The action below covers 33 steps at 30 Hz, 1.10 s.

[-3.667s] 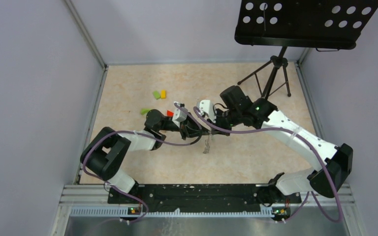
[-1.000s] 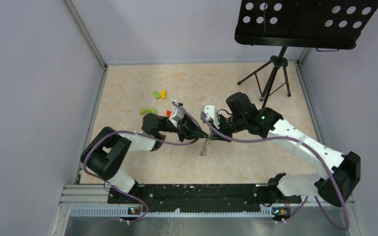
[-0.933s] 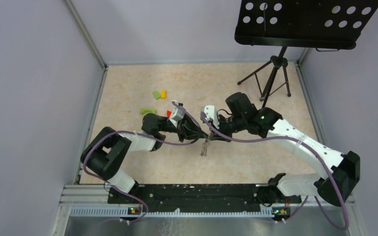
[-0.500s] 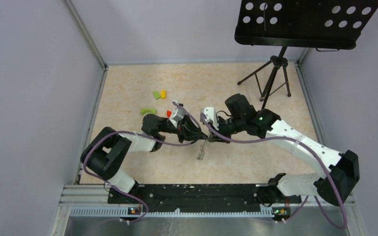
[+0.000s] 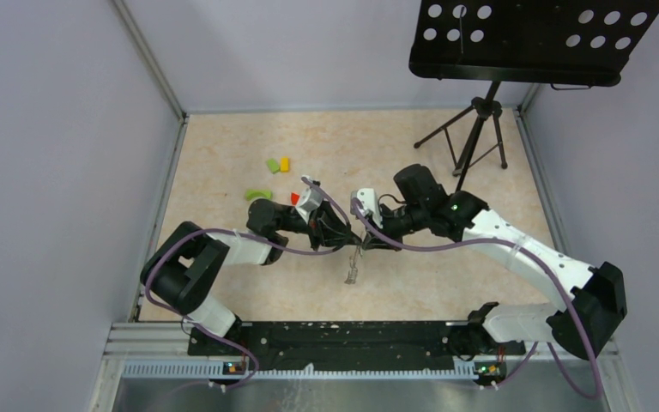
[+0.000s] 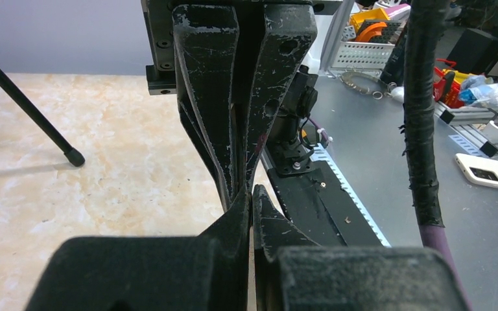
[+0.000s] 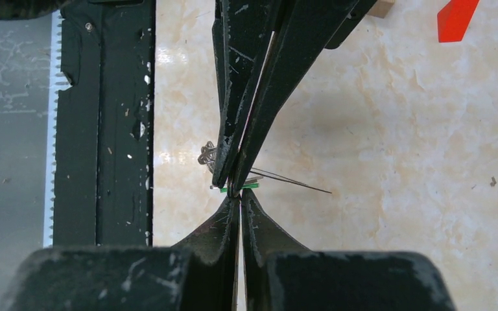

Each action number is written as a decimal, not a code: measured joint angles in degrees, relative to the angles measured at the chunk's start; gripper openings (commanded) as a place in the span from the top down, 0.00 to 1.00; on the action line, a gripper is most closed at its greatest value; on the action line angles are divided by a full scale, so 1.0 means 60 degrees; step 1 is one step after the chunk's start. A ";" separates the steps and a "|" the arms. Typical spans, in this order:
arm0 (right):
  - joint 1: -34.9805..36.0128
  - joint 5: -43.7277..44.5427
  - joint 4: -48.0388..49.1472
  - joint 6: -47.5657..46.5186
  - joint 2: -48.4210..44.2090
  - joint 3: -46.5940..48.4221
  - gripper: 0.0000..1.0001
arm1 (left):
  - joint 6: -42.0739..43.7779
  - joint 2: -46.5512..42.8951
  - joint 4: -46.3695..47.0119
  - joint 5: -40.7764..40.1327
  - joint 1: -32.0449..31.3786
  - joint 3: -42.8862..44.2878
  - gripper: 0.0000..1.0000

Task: Put the keys on the keyring
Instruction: Adjust the key on the keyring.

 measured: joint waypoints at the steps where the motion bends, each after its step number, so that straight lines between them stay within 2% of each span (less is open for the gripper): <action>1: 0.0000 -0.0036 -0.0004 -0.0029 0.0004 0.0000 0.99 | -0.0007 -0.0004 0.0004 0.0018 0.0000 0.0000 1.00; 13: -0.0044 -0.0382 0.0004 -0.0142 0.0215 0.0000 0.90 | -0.0029 -0.0004 0.0044 0.0193 -0.0011 -0.0029 1.00; 23: -0.0047 -0.0455 0.0302 -0.0135 0.0310 0.0000 0.78 | -0.0018 -0.0004 0.0051 0.0426 -0.0131 -0.0102 1.00; 33: -0.0393 -0.0452 0.0710 -0.0095 -0.0171 -0.0197 0.77 | 0.0146 -0.0011 0.0051 0.0495 -0.0204 -0.0273 1.00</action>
